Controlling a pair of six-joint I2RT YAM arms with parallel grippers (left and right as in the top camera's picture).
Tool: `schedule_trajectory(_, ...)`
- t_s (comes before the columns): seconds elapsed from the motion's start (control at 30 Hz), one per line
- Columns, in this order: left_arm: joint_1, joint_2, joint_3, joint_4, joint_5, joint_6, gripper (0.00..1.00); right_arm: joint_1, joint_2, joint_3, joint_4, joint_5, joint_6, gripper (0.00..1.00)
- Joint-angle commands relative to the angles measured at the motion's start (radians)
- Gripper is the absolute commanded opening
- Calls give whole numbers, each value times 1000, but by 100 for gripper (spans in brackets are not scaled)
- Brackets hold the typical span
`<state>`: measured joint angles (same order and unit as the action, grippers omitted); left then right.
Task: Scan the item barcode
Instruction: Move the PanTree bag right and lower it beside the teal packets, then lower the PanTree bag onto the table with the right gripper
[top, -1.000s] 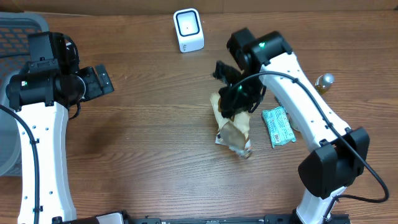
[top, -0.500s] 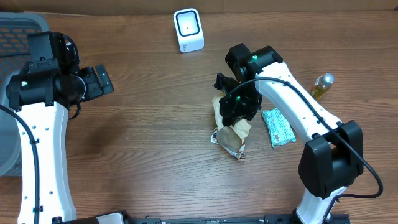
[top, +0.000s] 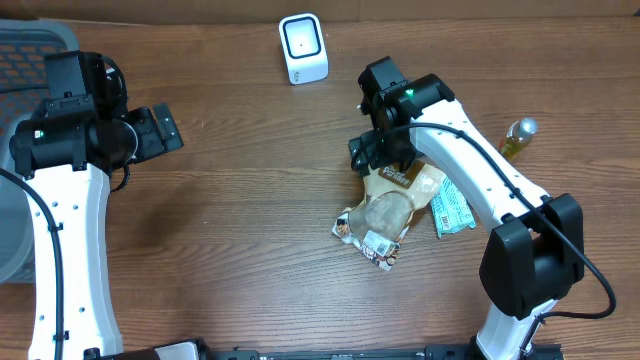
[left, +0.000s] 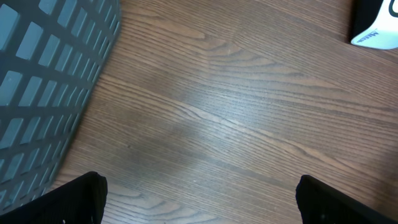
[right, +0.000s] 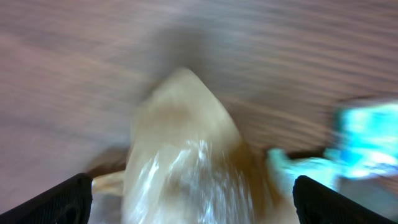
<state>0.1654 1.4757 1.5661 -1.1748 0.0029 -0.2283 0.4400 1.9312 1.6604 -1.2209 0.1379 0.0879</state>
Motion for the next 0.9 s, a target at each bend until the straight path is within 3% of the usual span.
schedule_trajectory(0.0,3,2,13,3,-4,19,100,-2,-9,76,8,233,104,100)
schedule_trajectory(0.1,3,2,13,3,-4,19,100,-2,-9,111,5,180,149,100)
schedule_trajectory(0.3,3,2,13,3,-4,19,100,-3,-8,85,-6,-272,148,100)
schedule_trajectory(0.47,3,2,13,3,-4,19,100,9,-6,26,-3,-511,148,23)
schedule_trajectory(0.5,3,2,13,3,-4,19,99,17,-6,8,-3,-523,148,15)
schedule_trajectory(0.6,3,2,13,4,-4,19,100,44,-6,-42,3,-521,153,8)
schedule_trajectory(0.87,3,2,13,4,-4,19,100,114,-6,-204,128,-448,271,8)
